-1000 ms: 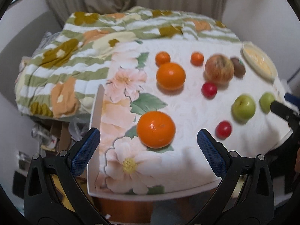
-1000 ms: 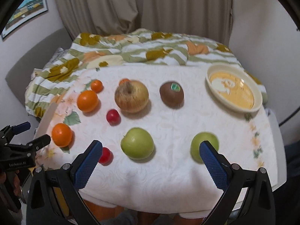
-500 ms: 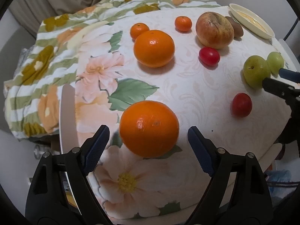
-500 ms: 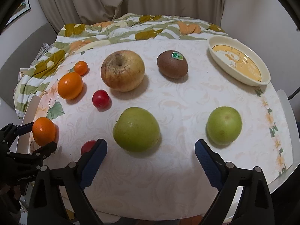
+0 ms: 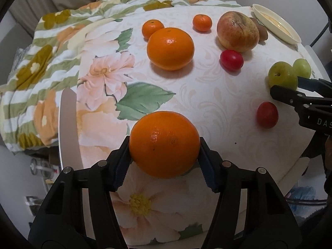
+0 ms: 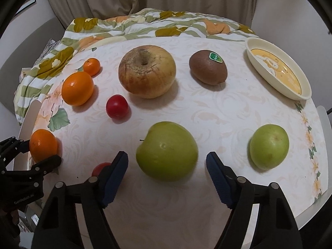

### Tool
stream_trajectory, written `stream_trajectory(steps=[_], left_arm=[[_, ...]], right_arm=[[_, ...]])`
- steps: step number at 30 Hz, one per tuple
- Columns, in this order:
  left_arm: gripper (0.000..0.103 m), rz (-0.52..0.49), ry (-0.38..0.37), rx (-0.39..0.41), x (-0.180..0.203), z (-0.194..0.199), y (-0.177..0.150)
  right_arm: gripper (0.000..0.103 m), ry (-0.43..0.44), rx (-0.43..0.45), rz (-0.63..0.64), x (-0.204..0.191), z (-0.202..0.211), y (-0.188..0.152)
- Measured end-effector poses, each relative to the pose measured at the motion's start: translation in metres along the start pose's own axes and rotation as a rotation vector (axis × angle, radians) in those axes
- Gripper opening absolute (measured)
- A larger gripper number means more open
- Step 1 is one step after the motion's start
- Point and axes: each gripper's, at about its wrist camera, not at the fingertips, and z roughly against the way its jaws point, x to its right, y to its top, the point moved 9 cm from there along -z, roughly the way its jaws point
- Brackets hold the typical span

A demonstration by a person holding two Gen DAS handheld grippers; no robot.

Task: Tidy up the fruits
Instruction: 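Grasp the large orange with the left tool while the right tool grasps the green apple, then carry the orange into the cream bowl with the left tool while the right tool carries the green apple there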

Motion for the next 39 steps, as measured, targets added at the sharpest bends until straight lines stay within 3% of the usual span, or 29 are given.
stream_trajectory(steps=[5,10,22,31,39], left_arm=[[0.067,0.002,0.006,0.005,-0.003,0.002,-0.004],[0.067,0.015,0.006,0.01,-0.005,0.006,-0.006],[0.067,0.051,-0.001,0.091,-0.007,0.048,0.003],[0.067,0.075,-0.008,0.18,0.004,0.095,0.041],[0.067,0.073,0.009,0.277,0.05,0.129,0.095]], right_arm=[[0.07,0.005,0.006,0.013,-0.006,-0.003,0.004],[0.054,-0.025,-0.002,0.028,-0.005,-0.005,0.004],[0.054,0.02,0.043,0.02,-0.006,0.03,0.009],[0.053,0.059,0.133,-0.001,0.002,0.087,0.03],[0.053,0.087,0.206,0.018,0.053,0.126,0.061]])
